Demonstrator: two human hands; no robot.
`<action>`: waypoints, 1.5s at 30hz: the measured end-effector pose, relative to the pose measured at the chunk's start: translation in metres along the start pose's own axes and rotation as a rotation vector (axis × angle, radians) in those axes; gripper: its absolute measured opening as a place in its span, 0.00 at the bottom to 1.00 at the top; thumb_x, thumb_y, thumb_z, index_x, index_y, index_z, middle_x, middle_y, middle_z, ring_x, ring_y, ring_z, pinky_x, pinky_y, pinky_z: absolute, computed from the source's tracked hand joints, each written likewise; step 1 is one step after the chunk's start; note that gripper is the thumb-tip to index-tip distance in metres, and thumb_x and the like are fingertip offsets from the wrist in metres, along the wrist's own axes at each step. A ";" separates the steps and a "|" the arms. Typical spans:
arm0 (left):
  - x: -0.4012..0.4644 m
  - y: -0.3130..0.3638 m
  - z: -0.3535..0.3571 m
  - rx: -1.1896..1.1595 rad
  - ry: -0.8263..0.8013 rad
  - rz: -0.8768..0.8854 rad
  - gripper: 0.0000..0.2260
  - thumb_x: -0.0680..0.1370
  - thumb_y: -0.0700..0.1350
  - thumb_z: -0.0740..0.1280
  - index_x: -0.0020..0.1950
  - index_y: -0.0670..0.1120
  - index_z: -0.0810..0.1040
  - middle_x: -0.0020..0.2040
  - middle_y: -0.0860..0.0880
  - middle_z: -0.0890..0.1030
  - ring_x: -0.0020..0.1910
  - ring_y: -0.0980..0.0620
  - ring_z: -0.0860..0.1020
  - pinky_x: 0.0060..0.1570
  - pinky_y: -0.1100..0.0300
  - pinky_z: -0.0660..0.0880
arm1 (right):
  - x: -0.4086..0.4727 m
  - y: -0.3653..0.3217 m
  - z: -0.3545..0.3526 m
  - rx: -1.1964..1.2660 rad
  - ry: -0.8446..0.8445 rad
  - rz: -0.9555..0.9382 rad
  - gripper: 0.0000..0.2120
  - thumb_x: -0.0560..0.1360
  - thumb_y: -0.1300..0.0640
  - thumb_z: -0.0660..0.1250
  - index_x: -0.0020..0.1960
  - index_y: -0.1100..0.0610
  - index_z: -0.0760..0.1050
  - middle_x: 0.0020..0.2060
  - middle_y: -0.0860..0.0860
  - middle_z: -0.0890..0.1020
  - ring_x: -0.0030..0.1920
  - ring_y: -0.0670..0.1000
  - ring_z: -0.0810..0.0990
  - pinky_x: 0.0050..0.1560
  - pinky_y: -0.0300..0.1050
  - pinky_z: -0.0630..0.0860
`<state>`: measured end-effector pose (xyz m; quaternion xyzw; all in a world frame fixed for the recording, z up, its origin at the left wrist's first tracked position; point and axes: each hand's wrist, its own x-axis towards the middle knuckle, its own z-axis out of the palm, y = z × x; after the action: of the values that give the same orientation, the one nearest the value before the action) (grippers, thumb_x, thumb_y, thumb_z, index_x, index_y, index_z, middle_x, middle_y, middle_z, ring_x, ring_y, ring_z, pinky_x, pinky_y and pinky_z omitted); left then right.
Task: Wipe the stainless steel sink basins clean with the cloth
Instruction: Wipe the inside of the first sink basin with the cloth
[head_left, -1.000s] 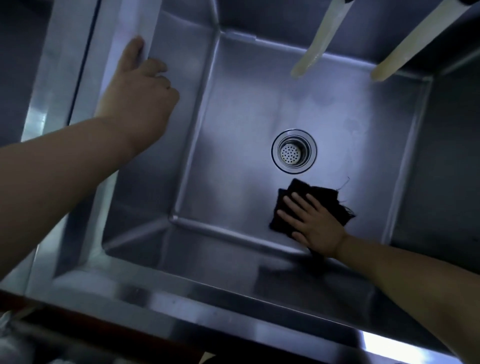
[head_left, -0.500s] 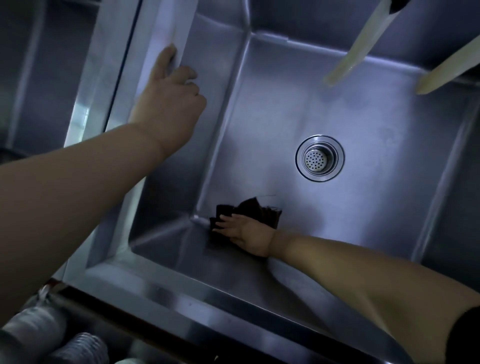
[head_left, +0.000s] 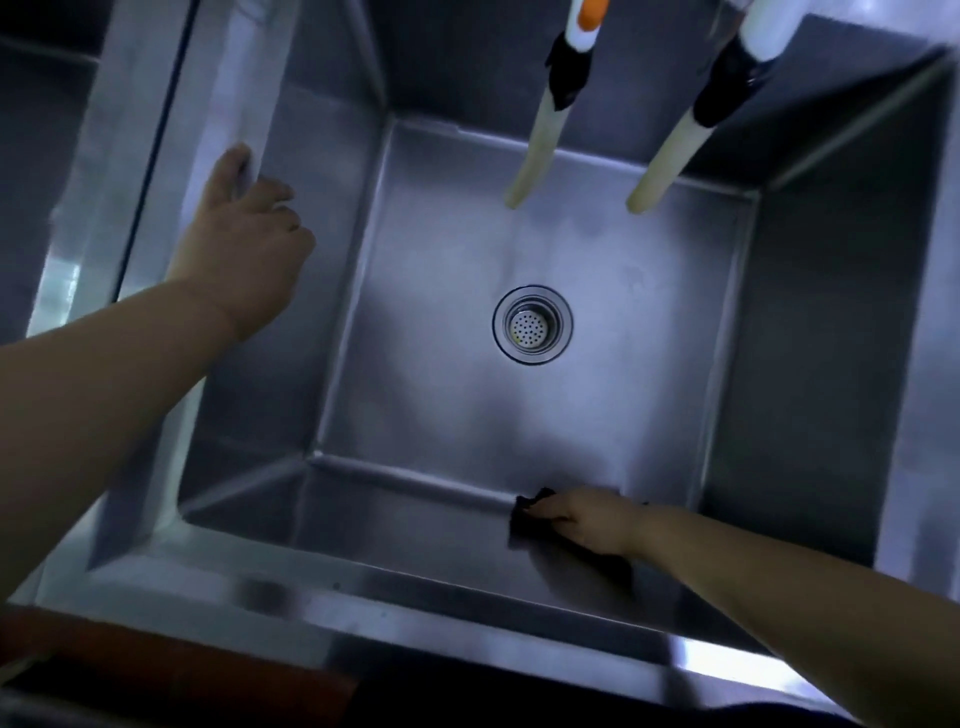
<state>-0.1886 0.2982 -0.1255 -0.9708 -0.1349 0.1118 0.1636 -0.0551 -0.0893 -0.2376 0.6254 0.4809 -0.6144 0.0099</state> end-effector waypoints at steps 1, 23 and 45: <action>0.000 0.000 0.000 0.006 0.009 0.005 0.05 0.64 0.29 0.69 0.37 0.35 0.80 0.35 0.34 0.79 0.55 0.34 0.76 0.70 0.52 0.31 | -0.010 0.003 -0.002 -0.035 -0.006 0.028 0.17 0.82 0.52 0.55 0.69 0.40 0.69 0.68 0.45 0.73 0.65 0.51 0.72 0.64 0.38 0.64; 0.003 0.173 0.030 -0.363 -0.014 0.957 0.10 0.68 0.40 0.55 0.35 0.48 0.76 0.32 0.50 0.75 0.30 0.50 0.75 0.29 0.60 0.72 | -0.159 0.017 -0.100 -0.717 0.955 0.149 0.16 0.68 0.57 0.57 0.45 0.60 0.82 0.35 0.58 0.82 0.32 0.60 0.80 0.41 0.54 0.78; 0.052 0.230 0.083 -0.456 0.041 0.842 0.18 0.61 0.52 0.77 0.42 0.43 0.77 0.39 0.45 0.75 0.39 0.45 0.71 0.39 0.53 0.70 | -0.177 0.072 -0.091 -0.824 0.916 0.194 0.17 0.78 0.57 0.56 0.35 0.57 0.78 0.32 0.53 0.77 0.35 0.57 0.75 0.71 0.51 0.60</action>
<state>-0.1093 0.1280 -0.2913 -0.9542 0.2524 0.1168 -0.1105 0.0966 -0.1768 -0.1192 0.8111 0.5748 -0.0438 0.0989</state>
